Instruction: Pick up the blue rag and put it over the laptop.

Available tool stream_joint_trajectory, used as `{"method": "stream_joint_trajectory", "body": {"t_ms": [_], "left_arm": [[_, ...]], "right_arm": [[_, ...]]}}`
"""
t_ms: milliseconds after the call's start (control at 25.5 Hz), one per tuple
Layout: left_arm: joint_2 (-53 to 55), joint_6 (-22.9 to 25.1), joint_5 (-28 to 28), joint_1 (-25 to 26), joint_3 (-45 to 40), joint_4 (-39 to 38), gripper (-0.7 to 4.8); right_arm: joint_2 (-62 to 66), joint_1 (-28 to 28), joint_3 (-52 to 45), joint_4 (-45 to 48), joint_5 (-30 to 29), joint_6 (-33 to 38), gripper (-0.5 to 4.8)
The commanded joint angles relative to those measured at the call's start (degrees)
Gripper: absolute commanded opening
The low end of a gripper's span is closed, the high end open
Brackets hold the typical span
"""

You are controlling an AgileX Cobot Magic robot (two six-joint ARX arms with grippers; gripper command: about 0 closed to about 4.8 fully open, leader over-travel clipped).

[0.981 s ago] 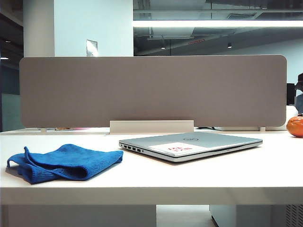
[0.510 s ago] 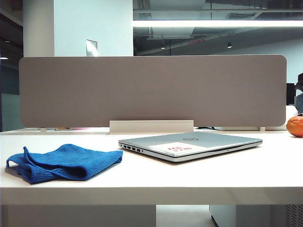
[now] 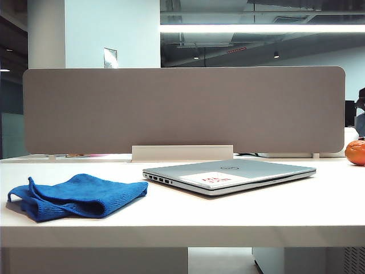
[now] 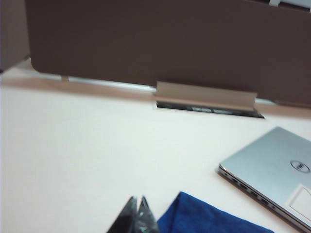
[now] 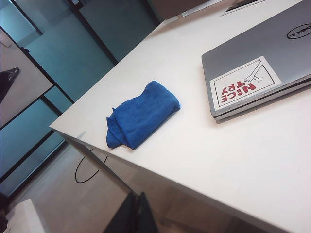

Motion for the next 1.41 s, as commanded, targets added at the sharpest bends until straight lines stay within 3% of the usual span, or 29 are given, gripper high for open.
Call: {"method": "stream_joint_trajectory", "body": {"t_ms": [39, 549, 1413], "left_arm": [[5.55, -0.17, 0.94, 0.11, 3.06, 0.55, -0.06], [33.81, -0.2, 5.84, 0.09, 16.26, -0.04, -0.06], [61.51, -0.22, 14.82, -0.07, 19.76, -0.5, -0.05]], "right_arm": [[-0.13, 0.02, -0.22, 0.85, -0.04, 0.02, 0.0], [-0.13, 0.02, -0.22, 0.87, -0.02, 0.0, 0.0], [-0.13, 0.02, -0.22, 0.85, 0.13, 0.0, 0.0]]}}
